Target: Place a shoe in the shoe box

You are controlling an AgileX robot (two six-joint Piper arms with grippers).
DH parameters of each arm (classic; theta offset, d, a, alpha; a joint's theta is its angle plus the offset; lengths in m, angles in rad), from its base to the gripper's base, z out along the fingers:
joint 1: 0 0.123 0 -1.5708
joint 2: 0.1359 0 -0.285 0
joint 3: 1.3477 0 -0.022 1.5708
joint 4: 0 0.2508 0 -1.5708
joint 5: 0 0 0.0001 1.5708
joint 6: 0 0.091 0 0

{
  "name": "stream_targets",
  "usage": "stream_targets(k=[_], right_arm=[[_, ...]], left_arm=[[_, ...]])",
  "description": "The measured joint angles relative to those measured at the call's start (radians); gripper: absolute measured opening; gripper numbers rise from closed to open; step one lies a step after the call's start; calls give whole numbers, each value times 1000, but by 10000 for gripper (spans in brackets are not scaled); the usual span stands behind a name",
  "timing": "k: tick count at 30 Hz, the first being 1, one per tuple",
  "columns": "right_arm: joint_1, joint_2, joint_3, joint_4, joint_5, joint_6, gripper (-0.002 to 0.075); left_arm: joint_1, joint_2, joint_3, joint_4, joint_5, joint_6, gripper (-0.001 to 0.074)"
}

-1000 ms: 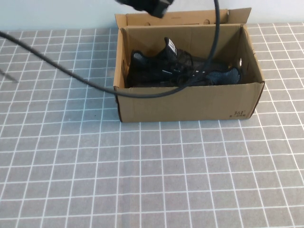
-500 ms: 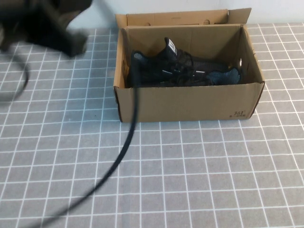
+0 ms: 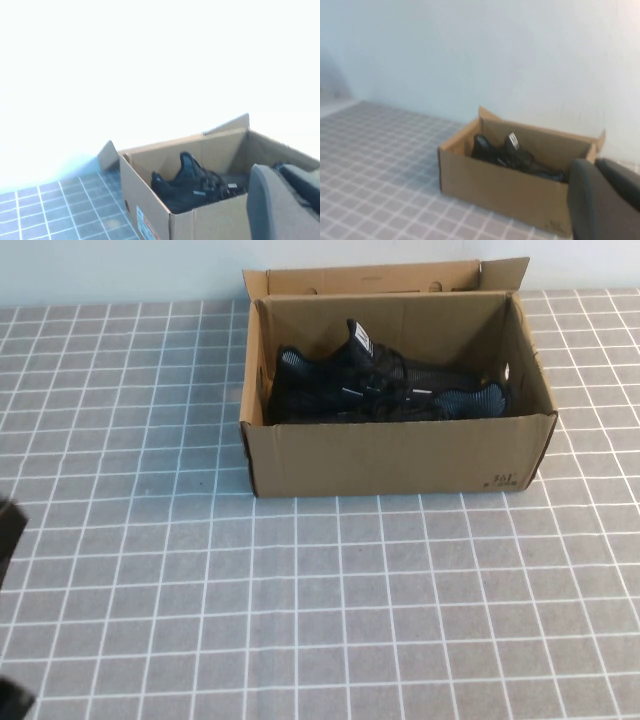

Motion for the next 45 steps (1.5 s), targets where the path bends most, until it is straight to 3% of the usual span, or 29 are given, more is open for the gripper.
stream_targets(k=[10,16,24,36,42,45], right_arm=[[0,-9,358,71,-490,2,-16],[0,-7,590,76,-724,2,-16],[0,-4,773,144,-797,6,-16],[0,-4,900,170,-799,6,-16],[-2,-2,945,78,-890,6,-16],[-53,-2,963,72,-959,2,-16]], left_arm=[[0,-255,335,-25,-137,18,-1],[0,-257,383,-33,-145,18,-1],[0,-257,383,-34,-99,18,-1],[0,-257,383,-34,-97,18,-1],[0,-257,383,-34,-97,18,-1],[0,-257,383,-34,-97,18,-1]])
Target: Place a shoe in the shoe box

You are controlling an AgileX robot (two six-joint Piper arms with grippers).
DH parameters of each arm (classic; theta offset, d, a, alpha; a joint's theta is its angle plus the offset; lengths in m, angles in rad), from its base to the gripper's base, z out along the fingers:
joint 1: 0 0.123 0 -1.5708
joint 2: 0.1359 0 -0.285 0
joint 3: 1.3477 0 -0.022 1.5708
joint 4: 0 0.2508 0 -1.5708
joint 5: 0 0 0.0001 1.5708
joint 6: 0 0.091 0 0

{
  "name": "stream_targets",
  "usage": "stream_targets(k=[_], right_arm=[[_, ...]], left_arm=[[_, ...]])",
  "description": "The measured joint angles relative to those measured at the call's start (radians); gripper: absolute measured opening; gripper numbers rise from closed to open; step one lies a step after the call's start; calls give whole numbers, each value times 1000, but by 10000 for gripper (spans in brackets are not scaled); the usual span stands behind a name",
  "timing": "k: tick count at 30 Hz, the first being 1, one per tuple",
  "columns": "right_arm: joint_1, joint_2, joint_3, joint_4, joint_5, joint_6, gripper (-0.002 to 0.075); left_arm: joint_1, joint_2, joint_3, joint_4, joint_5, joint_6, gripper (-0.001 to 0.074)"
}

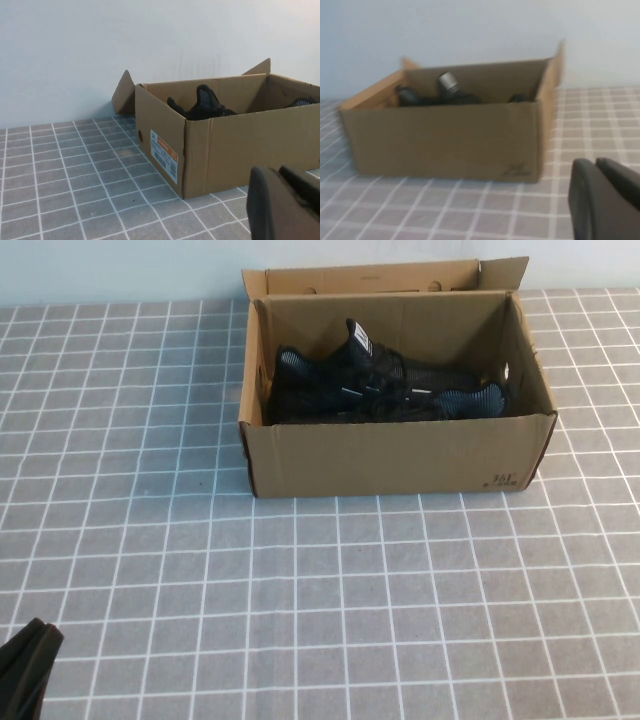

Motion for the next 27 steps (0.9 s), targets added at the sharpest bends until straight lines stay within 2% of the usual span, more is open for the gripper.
stream_targets(k=[4,9,16,27], right_arm=[[-138,0,7,-2,-21,-1,-16],[-241,0,7,-2,71,-4,-16],[-257,0,7,-38,256,-20,-16],[-257,0,7,-45,274,-23,-16]], left_arm=[[0,0,0,0,0,0,-1],[0,0,0,0,0,0,-1],[0,0,0,0,0,-2,-1],[0,0,0,0,0,-2,-1]])
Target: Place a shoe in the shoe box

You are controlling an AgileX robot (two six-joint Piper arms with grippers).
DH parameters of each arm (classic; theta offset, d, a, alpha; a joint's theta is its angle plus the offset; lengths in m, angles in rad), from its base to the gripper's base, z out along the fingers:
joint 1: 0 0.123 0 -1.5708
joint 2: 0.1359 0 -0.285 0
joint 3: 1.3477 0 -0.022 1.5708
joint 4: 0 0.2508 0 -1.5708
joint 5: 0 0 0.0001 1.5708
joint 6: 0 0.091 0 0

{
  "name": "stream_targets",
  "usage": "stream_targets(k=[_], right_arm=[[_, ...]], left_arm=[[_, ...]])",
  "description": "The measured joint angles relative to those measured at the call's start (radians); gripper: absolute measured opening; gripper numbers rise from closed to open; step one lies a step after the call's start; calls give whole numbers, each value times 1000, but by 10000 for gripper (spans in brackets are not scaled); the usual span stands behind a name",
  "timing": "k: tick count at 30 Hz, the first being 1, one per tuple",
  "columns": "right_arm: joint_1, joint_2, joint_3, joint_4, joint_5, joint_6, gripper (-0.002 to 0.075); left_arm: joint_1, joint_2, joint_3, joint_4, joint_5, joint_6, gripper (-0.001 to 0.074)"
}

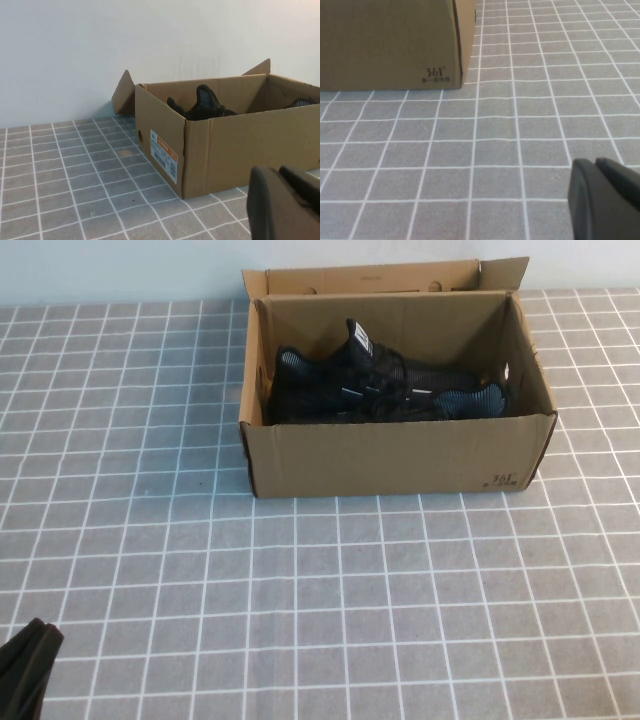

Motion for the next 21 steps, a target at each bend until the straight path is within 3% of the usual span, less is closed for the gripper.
stream_targets(k=[17,21], right_arm=[[0,0,0,0,0,0,-16],[0,0,0,0,0,0,-16]], left_arm=[[0,0,0,-1,0,0,-1],[0,0,0,94,-19,11,-1]])
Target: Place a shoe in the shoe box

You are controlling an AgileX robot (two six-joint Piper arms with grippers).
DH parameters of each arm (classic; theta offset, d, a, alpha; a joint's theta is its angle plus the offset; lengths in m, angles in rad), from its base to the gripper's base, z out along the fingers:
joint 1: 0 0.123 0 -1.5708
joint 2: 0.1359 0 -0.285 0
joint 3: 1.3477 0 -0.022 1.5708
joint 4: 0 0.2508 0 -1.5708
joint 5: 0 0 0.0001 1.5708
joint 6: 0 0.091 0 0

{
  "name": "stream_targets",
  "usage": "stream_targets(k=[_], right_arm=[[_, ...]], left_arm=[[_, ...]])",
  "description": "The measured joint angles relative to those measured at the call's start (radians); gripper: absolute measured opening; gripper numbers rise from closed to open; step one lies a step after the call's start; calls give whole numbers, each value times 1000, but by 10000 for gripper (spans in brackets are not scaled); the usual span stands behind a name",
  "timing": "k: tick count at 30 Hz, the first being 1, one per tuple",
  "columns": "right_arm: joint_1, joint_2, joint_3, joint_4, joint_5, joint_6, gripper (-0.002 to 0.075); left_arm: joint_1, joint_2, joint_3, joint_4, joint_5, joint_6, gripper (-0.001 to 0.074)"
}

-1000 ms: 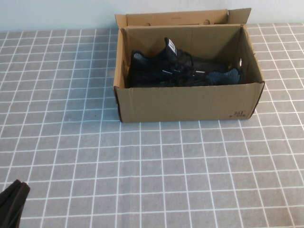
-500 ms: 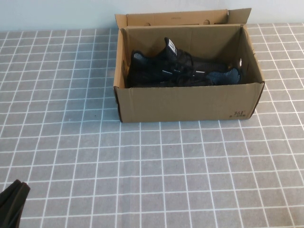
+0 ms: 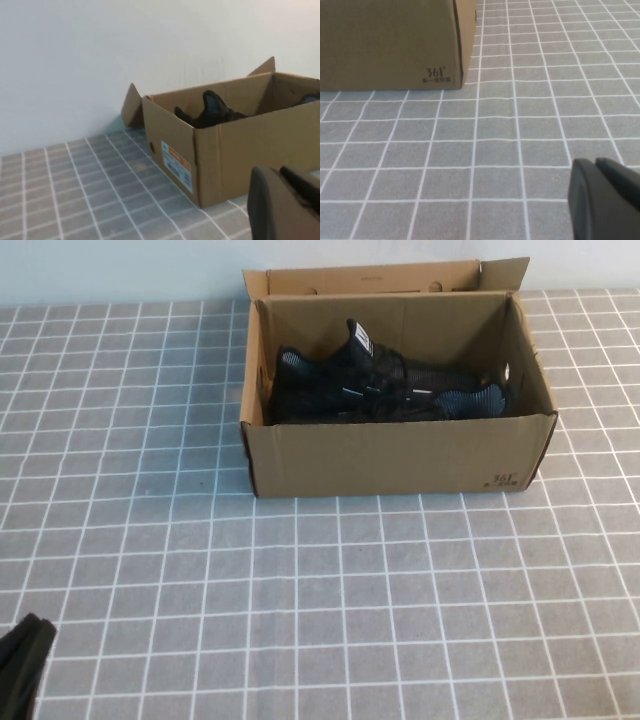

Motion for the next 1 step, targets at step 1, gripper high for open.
stream_targets(k=[1], right_arm=[[0,0,0,0,0,0,-16]], left_arm=[[10,0,0,28,-10,-16,-1]])
